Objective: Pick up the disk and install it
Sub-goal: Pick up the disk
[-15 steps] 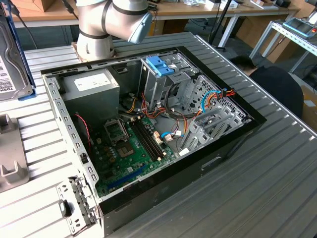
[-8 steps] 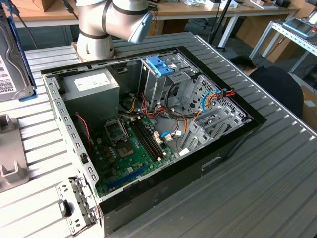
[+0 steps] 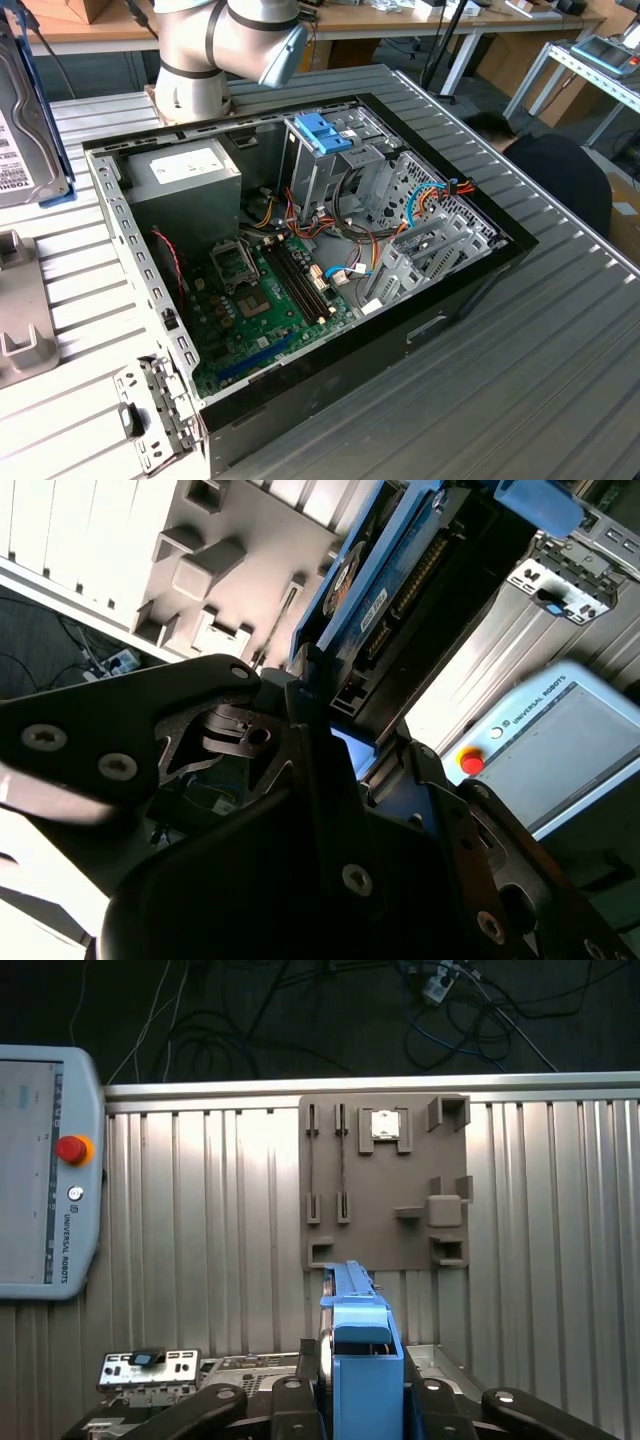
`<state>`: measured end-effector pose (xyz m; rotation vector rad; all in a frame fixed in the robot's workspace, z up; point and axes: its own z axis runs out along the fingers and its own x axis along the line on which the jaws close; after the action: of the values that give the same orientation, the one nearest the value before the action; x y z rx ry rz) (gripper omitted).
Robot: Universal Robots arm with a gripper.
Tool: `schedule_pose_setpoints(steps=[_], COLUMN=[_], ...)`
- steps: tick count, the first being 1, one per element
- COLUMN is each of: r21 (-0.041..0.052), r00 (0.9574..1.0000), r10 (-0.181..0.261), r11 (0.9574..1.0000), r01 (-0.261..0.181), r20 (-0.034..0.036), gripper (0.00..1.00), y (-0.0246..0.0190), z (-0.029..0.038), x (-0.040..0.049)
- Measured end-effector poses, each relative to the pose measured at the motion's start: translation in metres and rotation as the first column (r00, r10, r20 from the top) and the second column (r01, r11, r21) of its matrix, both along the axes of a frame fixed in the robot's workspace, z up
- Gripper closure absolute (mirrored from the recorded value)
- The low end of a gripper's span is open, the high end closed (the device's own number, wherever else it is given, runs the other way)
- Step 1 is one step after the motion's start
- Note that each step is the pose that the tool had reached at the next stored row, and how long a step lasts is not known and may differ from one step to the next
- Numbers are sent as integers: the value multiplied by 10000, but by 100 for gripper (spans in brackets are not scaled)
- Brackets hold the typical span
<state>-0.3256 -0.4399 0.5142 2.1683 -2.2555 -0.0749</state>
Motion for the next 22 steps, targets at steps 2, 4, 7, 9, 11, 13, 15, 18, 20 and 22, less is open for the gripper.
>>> schedule_pose_setpoints(steps=[2, 4, 7, 9, 11, 13, 15, 18, 20, 22], r21=[0, 0, 0, 0, 0, 0, 0, 0, 0, 0], r00=[10000, 10000, 10000, 10000, 10000, 10000, 10000, 10000, 10000, 10000], r10=[0, 0, 0, 0, 0, 0, 0, 0, 0, 0], r11=[10000, 10000, 10000, 10000, 10000, 10000, 10000, 10000, 10000, 10000], r01=[0, 0, 0, 0, 0, 0, 0, 0, 0, 0], r20=[1, 0, 1, 1, 0, 0, 0, 0, 0, 1], gripper=[63, 63, 63, 63, 63, 63, 63, 63, 63, 63], y=[-9, -18, -29, -37, -44, -52, -61, -77, -85, -94], z=[0, 0, 0, 0, 0, 0, 0, 0, 0, 0], x=[1, 1, 2, 2, 2, 3, 3, 4, 4, 5])
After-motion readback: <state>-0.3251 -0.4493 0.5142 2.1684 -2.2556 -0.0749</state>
